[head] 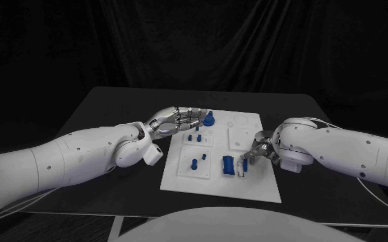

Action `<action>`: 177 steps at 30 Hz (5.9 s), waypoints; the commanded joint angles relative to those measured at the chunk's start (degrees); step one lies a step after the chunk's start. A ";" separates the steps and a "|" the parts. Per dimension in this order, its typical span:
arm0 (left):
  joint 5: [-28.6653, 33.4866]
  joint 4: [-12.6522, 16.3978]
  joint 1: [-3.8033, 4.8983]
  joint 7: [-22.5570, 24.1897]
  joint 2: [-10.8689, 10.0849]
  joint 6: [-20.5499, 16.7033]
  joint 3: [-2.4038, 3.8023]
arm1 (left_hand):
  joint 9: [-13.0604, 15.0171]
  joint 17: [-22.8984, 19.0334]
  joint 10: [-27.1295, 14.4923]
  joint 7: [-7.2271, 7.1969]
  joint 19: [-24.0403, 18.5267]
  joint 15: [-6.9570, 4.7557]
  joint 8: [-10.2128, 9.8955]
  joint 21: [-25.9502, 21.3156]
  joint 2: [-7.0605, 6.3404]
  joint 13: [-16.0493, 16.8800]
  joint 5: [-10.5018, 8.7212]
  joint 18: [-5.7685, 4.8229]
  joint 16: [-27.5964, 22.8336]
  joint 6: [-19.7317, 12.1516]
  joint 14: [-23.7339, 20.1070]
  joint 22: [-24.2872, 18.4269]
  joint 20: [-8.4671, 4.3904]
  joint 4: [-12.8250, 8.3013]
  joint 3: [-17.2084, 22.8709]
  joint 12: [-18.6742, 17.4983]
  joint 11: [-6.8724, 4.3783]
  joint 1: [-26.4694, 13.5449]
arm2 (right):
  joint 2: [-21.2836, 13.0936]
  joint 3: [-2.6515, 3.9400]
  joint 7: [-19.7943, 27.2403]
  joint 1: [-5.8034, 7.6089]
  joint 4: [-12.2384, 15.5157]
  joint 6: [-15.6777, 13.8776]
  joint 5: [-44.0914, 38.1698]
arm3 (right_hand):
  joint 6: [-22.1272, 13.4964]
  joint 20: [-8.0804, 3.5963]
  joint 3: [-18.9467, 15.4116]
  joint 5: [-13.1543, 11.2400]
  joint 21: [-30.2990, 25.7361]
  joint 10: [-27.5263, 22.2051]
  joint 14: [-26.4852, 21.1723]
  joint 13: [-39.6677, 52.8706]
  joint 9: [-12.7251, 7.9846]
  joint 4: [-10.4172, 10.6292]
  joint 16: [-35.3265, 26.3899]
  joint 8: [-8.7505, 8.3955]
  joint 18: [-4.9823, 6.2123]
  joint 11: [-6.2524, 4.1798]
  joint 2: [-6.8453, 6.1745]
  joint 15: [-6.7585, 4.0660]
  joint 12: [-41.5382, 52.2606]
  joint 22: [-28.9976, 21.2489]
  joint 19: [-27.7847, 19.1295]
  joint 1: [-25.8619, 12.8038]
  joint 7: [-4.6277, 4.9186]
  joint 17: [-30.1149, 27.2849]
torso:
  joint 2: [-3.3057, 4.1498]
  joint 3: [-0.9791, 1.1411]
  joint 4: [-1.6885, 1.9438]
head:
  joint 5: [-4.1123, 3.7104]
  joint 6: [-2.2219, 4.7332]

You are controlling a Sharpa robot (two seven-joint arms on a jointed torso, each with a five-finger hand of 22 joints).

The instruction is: Assemble the parts on the task board

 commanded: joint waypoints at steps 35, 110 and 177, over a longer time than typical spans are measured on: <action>0.28 0.20 -0.08 -0.38 0.08 1.13 0.06 | 0.14 0.11 0.85 4.47 -0.48 -0.27 0.49 -0.34 -0.50 0.13 0.37 -0.51 0.30 1.13 0.25 -0.20 0.05 -0.02 0.84 0.50 0.31 -0.33 | 3.00 -0.27 -2.02 -1.28 -2.62 -0.96 -6.68 | -3.20 0.06 5.02 0.10 -2.75 6.17 1.82 15.09 4.04 -10.16 -3.49 6.21 0.06 -0.17 -0.06 -0.07 0.15 8.35 -0.15 9.34 -0.65 -5.86 | -0.02 -0.01 -0.08 | 0.07 -0.01; 0.28 0.02 -0.16 -0.59 0.16 1.42 0.06 | 0.16 0.11 0.95 4.66 -0.51 -0.31 0.59 -0.35 -0.59 0.11 0.40 -0.47 0.37 1.42 0.28 -0.21 0.06 -0.09 1.13 0.47 0.32 -0.40 | -3.07 -0.27 -0.42 -0.57 6.31 -11.55 12.30 | -0.51 -0.30 7.91 6.31 -2.29 6.17 2.09 15.09 1.66 -10.62 -3.28 6.23 -0.06 -0.61 -0.80 -0.42 0.15 8.57 0.24 6.89 -1.15 -5.87 | 0.02 0.00 0.01 | 0.19 -0.01; 0.28 0.15 -0.42 -0.31 0.03 1.60 0.06 | 0.22 0.12 1.02 5.04 -0.48 -0.32 0.83 -0.31 -0.71 0.09 0.57 -0.41 0.48 2.25 0.27 -0.13 0.07 -0.35 2.03 0.38 0.29 -0.52 | -5.08 -0.27 2.05 -0.81 7.38 -11.79 9.92 | -0.62 0.04 0.60 -14.80 -3.56 6.17 1.97 15.09 -0.18 -0.54 -3.37 7.04 0.13 -0.27 -0.27 -0.12 0.15 8.35 0.06 -3.75 -0.83 -6.73 | 0.01 0.01 -0.02 | 0.91 -0.01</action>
